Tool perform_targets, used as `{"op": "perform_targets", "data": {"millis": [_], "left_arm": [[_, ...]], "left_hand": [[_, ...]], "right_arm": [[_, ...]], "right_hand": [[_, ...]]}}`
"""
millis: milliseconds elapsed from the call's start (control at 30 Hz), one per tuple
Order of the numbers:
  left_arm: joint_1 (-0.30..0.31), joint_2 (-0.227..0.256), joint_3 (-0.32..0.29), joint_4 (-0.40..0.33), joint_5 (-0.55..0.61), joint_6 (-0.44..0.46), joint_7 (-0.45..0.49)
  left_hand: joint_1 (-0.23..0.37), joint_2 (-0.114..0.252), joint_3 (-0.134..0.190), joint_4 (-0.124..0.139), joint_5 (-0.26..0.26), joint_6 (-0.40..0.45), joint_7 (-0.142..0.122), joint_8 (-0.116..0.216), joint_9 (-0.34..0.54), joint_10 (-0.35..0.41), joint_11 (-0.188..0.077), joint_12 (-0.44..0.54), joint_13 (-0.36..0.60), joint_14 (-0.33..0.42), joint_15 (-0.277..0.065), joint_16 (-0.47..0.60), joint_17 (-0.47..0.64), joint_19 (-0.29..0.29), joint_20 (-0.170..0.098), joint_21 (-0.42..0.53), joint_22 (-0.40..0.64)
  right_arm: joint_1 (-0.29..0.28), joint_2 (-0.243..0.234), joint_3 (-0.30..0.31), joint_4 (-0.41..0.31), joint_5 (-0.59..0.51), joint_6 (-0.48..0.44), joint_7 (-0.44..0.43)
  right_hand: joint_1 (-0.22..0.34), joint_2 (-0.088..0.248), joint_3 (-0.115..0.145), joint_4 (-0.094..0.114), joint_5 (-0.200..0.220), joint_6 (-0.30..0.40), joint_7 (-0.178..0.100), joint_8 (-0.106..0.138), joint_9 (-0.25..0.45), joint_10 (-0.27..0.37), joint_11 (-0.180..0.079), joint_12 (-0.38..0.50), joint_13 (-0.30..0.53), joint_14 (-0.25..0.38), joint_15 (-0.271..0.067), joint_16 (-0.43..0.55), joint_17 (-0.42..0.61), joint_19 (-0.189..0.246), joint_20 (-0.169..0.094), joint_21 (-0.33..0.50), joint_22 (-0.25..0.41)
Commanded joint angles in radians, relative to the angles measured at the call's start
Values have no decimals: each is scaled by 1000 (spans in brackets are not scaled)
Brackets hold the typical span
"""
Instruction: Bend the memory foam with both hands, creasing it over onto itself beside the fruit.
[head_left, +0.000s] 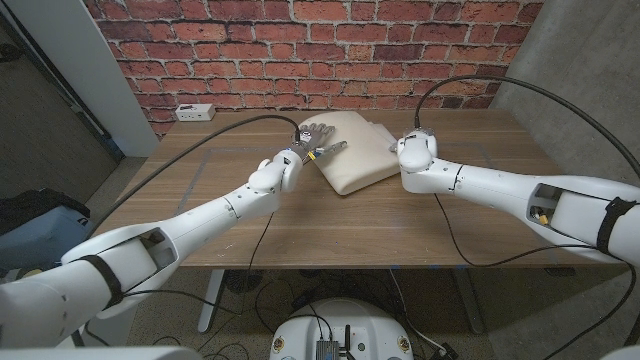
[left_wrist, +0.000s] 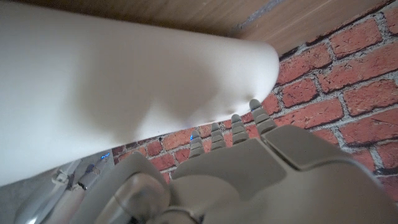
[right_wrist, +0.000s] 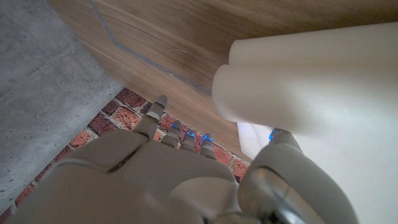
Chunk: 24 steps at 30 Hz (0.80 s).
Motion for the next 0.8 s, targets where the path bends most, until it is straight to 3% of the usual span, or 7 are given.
{"op": "perform_targets", "data": {"millis": [33,200,333,467,533,667,800], "left_arm": [[105,21,-132,-59,-78,-49,317],[137,38,-161,-101,-91,-42,350],[164,54,-185,-141,-99,-32,370],[193,68,-211,-177,-112,-30,389],[206,74,-222,-194,-115,-25,395],[238,88,-255,-232,-139,-33,416],[264,106,-277,-272,-142,-30,425]], "left_hand": [[21,13,11,-2,5,33,0,2,-1,33,-3,6,-1,30,-12,-5,-1,31,-2,5,-1],[26,13,14,-4,5,37,-2,0,-1,33,-5,2,-1,30,-16,-9,-1,32,-2,3,-1],[30,13,16,-6,5,38,-2,-3,-1,33,-3,-1,-1,28,-19,-12,-1,33,-3,1,-1],[35,14,20,-8,5,39,-4,-6,-1,29,-2,-7,-1,25,-22,-18,-1,33,-7,-1,-1],[39,14,22,-10,5,37,-7,-10,-1,29,-2,-9,-1,23,-24,-21,-1,32,-8,-3,-1],[42,15,24,-11,5,38,-8,-13,-1,27,-2,-13,-1,21,-26,-24,-1,31,-8,-6,-1],[48,17,28,-13,4,37,-12,-17,-1,26,-5,-18,-1,18,-26,-29,-1,26,-7,-11,-1]], "right_arm": [[-83,-29,142,-82,94,15,-125],[-160,-41,273,-131,185,67,-230],[-224,-44,385,-160,276,132,-310],[-285,-50,482,-189,360,204,-383],[-330,-45,551,-205,418,253,-434],[-404,-44,659,-234,518,360,-510],[-468,-43,753,-254,618,486,-565]], "right_hand": [[-33,47,1,32,-1,22,-13,9,1,23,-14,13,3,12,-15,13,7,10,-8,8,3],[-80,68,-10,69,-1,49,-23,14,1,47,-17,18,2,28,-19,21,12,16,-15,11,5],[-147,127,-1,144,8,104,-44,24,1,84,-39,23,2,41,-40,28,19,9,-43,10,8],[-171,131,6,172,14,129,-43,28,0,111,-26,29,1,53,-40,34,22,7,-46,11,9],[-200,119,4,191,17,143,-42,26,0,125,-17,30,1,61,-33,36,24,-40,-36,-5,8],[-248,105,-1,197,22,192,-51,29,-3,180,-15,39,0,82,-32,41,25,-132,-12,-24,5],[-271,84,-13,193,22,213,-37,26,-4,209,23,42,-1,101,-12,44,23,-117,14,-8,4]]}}
